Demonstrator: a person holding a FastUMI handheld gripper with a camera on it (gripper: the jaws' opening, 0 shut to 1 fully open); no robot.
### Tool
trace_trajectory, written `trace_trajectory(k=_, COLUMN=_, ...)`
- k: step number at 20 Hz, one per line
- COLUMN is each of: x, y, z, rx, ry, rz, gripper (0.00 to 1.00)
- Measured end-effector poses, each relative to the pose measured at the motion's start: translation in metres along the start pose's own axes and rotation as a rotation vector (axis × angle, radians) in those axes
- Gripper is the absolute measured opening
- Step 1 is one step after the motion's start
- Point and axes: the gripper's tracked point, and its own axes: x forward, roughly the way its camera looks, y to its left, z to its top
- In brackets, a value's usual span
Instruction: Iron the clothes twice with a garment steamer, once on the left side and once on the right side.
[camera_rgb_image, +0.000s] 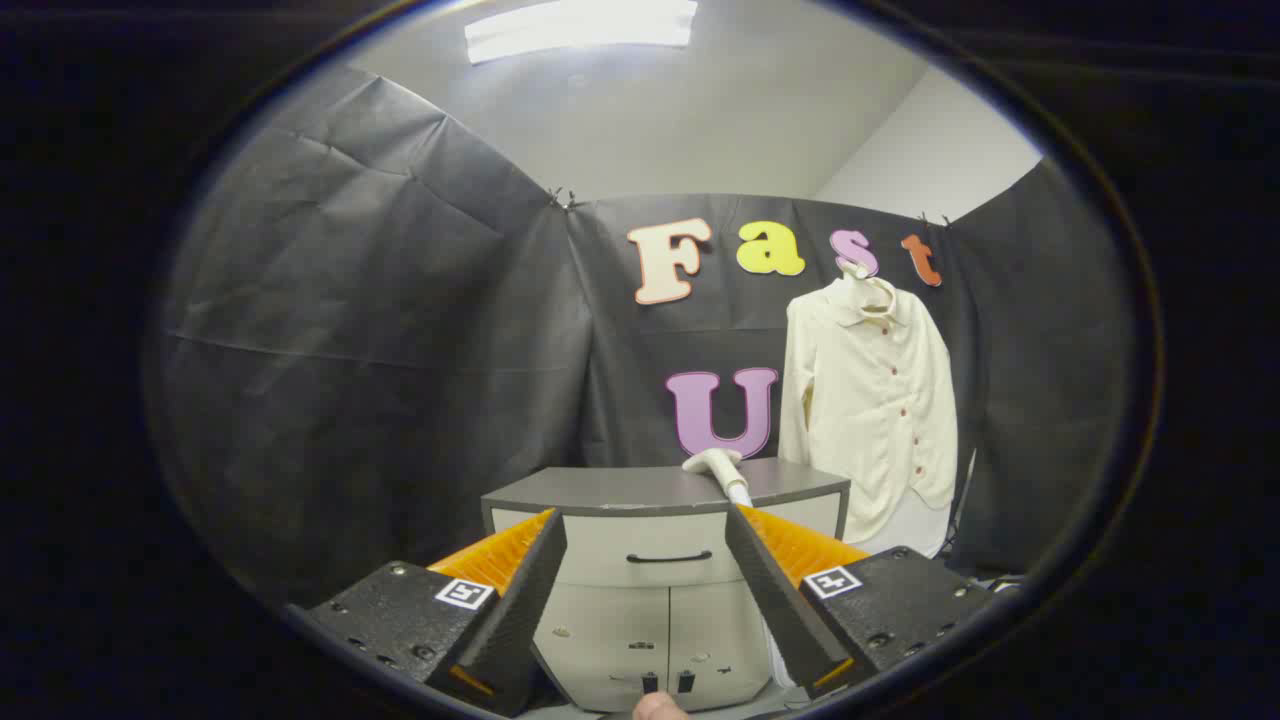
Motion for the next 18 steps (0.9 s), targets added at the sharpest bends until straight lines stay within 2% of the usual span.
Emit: trace_trajectory(k=18, x=-0.0005, y=-0.0032, z=-0.0039, rx=0.003, ry=0.012, rz=0.002, gripper=0.97)
